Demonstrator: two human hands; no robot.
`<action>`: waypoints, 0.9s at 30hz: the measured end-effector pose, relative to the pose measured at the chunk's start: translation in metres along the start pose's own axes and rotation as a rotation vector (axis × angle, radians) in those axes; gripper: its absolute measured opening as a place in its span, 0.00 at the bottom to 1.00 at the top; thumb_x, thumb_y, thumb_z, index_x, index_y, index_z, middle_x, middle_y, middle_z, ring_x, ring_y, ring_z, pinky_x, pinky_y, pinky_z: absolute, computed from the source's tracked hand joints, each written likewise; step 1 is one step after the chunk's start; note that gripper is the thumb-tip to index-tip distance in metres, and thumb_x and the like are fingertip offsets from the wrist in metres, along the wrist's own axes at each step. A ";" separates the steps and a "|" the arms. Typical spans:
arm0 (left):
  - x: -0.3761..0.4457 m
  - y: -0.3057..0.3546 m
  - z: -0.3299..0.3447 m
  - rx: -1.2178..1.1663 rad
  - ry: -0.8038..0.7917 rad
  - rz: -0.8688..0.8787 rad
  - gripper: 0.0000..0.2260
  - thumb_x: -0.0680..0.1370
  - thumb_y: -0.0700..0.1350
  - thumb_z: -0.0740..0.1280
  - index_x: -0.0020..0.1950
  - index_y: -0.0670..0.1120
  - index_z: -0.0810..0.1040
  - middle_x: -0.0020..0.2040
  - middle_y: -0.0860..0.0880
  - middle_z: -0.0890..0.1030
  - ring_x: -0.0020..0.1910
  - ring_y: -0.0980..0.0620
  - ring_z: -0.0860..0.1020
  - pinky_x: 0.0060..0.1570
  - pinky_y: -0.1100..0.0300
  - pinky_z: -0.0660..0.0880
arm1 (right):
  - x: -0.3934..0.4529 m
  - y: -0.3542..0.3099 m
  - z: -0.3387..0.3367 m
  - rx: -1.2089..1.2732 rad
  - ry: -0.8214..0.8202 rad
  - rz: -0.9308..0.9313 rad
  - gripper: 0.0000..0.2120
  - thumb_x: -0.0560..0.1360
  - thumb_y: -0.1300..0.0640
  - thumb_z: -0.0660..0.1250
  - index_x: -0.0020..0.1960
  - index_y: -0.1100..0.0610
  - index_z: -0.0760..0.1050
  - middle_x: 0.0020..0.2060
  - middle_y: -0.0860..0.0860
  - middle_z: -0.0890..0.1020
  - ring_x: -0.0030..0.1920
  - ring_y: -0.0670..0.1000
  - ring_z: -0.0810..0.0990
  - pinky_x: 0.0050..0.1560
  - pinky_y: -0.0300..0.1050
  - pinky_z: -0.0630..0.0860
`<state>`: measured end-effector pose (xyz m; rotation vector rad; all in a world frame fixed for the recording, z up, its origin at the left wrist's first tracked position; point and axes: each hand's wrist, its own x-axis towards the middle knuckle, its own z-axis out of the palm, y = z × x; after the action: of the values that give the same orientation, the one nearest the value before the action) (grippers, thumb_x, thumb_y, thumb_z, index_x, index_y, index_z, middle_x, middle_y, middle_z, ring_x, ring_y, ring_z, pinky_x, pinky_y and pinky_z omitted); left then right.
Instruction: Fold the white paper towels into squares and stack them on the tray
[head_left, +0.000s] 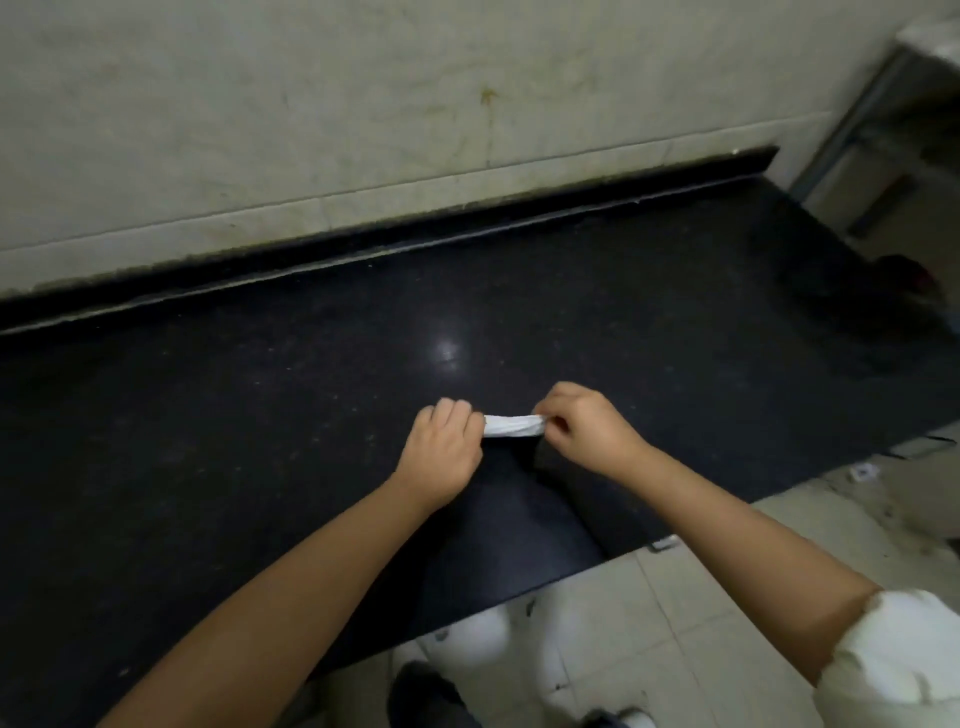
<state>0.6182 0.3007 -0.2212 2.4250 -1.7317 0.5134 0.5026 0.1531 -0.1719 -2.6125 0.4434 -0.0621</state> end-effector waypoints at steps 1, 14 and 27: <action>0.024 0.021 -0.004 0.005 0.029 0.049 0.05 0.65 0.43 0.56 0.39 0.44 0.67 0.29 0.48 0.75 0.33 0.48 0.69 0.33 0.59 0.58 | -0.013 0.021 -0.020 -0.002 0.044 0.018 0.12 0.72 0.68 0.62 0.51 0.65 0.81 0.48 0.61 0.80 0.51 0.58 0.79 0.53 0.42 0.71; 0.306 0.305 -0.088 0.016 0.232 0.456 0.11 0.65 0.41 0.54 0.27 0.43 0.75 0.24 0.48 0.73 0.22 0.49 0.71 0.18 0.65 0.59 | -0.160 0.265 -0.292 -0.140 0.324 0.177 0.11 0.75 0.65 0.59 0.48 0.65 0.80 0.36 0.50 0.70 0.42 0.48 0.69 0.43 0.38 0.63; 0.622 0.445 -0.109 -0.318 -0.023 0.335 0.12 0.80 0.41 0.57 0.59 0.38 0.74 0.57 0.40 0.76 0.59 0.44 0.73 0.56 0.55 0.67 | -0.120 0.480 -0.541 -0.137 0.499 0.270 0.11 0.73 0.66 0.61 0.50 0.63 0.80 0.38 0.52 0.77 0.39 0.50 0.75 0.31 0.36 0.68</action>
<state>0.3591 -0.3762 0.0476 1.9464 -2.0604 0.2168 0.1793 -0.4540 0.0820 -2.6277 0.9982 -0.6206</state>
